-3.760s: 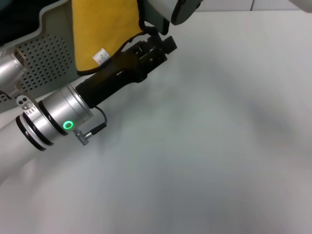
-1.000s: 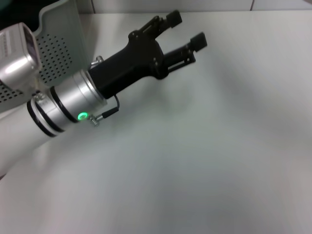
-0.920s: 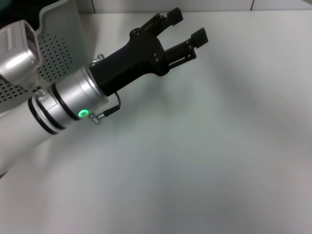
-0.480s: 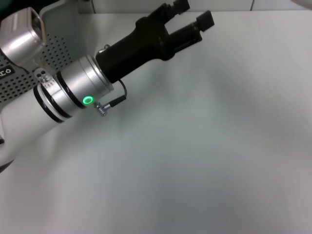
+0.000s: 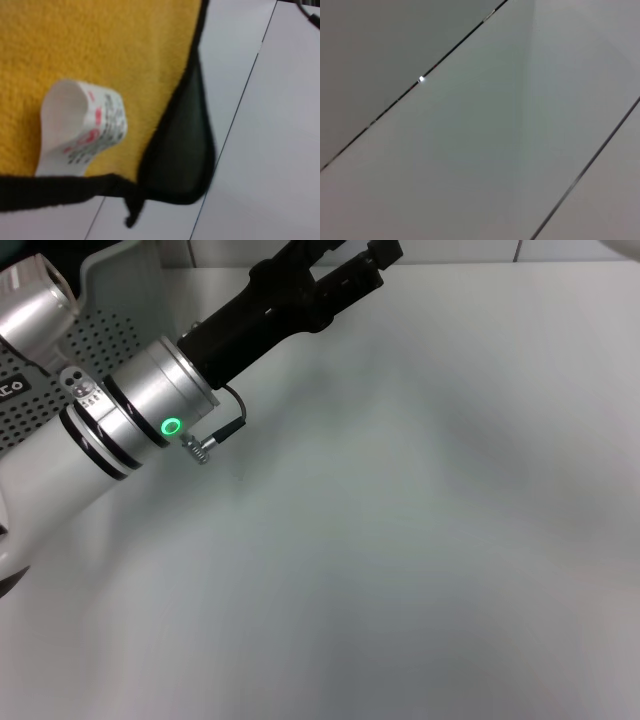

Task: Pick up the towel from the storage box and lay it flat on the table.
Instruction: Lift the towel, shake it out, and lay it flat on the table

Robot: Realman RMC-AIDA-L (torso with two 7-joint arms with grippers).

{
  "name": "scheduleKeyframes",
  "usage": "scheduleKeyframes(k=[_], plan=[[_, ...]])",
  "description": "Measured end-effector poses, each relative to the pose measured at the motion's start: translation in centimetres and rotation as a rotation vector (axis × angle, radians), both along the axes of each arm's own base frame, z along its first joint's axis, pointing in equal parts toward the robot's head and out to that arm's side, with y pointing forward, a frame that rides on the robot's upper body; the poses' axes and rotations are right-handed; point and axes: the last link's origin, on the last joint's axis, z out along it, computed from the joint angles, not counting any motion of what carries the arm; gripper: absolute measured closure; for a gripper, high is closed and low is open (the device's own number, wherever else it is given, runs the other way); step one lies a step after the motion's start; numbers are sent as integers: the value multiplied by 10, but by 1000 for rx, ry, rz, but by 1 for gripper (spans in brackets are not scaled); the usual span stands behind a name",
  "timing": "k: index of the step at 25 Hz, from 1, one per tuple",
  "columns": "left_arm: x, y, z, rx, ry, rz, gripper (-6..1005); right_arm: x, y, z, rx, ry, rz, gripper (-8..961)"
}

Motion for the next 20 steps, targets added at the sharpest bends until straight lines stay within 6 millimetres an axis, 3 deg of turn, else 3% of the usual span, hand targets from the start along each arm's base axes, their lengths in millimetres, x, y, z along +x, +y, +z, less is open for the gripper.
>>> scheduleKeyframes(k=[20], plan=[[-15, 7, 13, 80, -56, 111, 121, 3, -15, 1, -42, 34, 38, 949]])
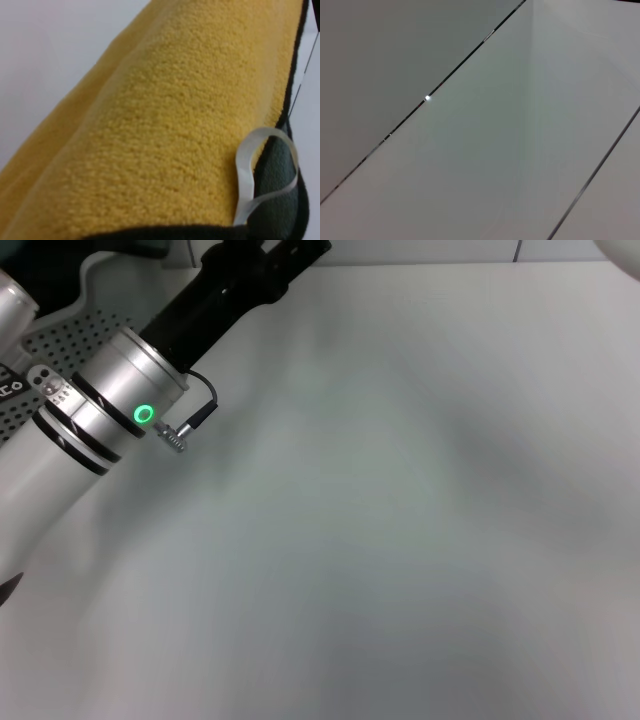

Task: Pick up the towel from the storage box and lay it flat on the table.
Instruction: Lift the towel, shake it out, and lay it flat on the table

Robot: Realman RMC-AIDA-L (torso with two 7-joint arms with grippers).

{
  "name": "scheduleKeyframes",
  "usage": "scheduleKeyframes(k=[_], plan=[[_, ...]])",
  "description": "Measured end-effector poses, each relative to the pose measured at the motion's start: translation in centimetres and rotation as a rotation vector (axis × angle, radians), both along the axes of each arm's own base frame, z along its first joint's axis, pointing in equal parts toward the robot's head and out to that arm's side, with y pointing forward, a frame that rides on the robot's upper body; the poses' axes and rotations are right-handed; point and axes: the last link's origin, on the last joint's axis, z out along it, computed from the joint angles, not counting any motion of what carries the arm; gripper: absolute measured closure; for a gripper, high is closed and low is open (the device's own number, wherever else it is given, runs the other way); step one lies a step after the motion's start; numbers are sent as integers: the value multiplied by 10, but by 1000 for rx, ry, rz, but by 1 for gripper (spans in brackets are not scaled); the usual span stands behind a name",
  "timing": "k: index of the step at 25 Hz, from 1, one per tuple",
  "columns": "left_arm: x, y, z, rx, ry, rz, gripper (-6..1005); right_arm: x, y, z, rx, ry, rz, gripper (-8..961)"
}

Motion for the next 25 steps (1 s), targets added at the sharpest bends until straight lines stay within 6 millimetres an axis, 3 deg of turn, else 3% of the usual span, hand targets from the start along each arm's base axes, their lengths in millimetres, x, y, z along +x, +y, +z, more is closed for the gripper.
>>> scheduleKeyframes(k=[21, 25], plan=[[0, 0, 2, 6, -10, 2, 124, 4, -4, -3, -17, -4, 11, 949], [-1, 0, 1, 3, -12, 3, 247, 5, -4, -3, -18, -4, 11, 949]])
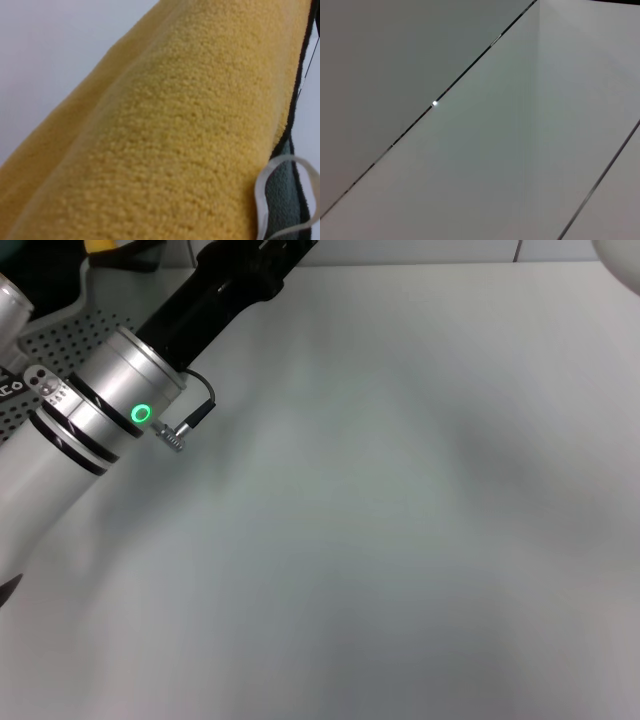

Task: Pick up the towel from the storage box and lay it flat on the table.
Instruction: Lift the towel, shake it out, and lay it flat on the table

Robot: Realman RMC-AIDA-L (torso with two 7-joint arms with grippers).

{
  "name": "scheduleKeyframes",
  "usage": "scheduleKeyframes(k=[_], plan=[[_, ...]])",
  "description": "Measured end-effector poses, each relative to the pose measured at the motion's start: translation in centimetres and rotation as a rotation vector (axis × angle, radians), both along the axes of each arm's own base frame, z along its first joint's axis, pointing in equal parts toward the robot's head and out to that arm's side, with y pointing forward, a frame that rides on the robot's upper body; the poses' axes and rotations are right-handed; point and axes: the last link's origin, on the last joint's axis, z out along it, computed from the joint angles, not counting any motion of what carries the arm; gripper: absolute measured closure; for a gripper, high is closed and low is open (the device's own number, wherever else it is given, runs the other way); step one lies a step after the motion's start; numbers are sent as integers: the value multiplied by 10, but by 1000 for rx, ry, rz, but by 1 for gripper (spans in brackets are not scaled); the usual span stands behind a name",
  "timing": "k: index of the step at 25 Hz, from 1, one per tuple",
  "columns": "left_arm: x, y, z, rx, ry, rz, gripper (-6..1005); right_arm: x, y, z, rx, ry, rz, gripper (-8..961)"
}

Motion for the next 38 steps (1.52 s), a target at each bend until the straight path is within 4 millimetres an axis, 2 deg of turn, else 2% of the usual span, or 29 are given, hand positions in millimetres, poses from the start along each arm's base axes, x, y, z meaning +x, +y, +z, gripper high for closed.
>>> scheduleKeyframes(k=[2, 7, 13, 15, 22, 25, 30, 35, 38], plan=[[-1, -1, 0, -4, -3, 5, 309, 0, 0, 0, 0, 0, -1, 949], [-5, -3, 0, -9, -8, 17, 561, 2, 1, 0, 0, 0, -6, 949], [-9, -4, 2, -12, -30, 38, 769, 5, 1, 1, 1, 3, -11, 950], [-10, -4, 3, -7, -34, 45, 978, 6, 1, 1, 2, 3, -11, 950], [-10, -6, 0, -30, -28, 34, 977, 7, 0, 2, 6, 1, -12, 950], [-8, -13, -3, -76, -35, 0, 976, 17, 4, 2, 10, -3, -31, 949], [-18, -43, 6, -186, -106, -76, 979, 55, 10, 11, -14, 18, -34, 949], [-41, -70, 32, -223, -208, -55, 985, 103, 17, 18, -23, 26, -103, 949], [-45, -77, 45, -268, -220, -73, 987, 130, 18, 14, -38, 16, -148, 950]])
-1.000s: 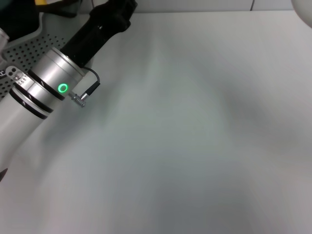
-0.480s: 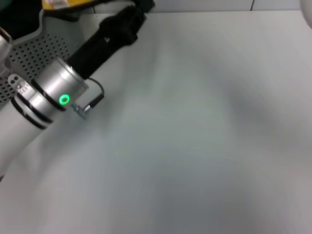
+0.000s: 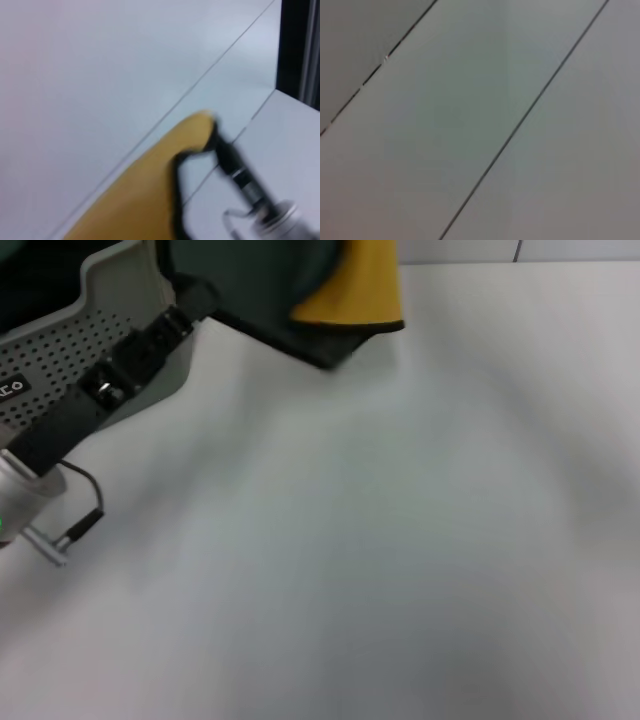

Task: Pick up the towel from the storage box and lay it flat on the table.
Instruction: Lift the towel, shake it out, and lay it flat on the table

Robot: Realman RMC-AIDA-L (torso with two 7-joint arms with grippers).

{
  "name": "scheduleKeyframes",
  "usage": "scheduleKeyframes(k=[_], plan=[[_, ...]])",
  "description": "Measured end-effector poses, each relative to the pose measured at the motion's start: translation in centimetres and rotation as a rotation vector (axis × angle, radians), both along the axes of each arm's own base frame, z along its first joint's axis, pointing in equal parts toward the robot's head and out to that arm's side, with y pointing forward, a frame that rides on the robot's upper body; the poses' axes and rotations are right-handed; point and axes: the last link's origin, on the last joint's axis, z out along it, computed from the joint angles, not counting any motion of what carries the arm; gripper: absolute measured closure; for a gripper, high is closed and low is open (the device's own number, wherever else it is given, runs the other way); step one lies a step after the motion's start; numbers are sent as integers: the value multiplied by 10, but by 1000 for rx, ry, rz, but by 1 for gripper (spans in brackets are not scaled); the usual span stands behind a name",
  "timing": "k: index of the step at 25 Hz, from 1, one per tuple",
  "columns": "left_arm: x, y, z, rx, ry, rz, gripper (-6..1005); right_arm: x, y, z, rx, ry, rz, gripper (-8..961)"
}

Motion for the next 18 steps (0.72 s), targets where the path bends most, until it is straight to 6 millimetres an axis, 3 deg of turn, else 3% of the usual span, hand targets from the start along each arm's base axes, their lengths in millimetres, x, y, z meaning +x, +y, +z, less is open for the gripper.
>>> scheduleKeyframes(k=[6, 14, 18], plan=[[0, -8, 21, -39, -21, -87, 985, 37, -7, -9, -74, 3, -35, 950], [-5, -17, 43, -76, -14, -166, 983, 75, -30, 2, -242, 29, -39, 949], [-7, -16, 50, -98, 24, -181, 981, 92, -40, 17, -346, 54, -66, 949]])
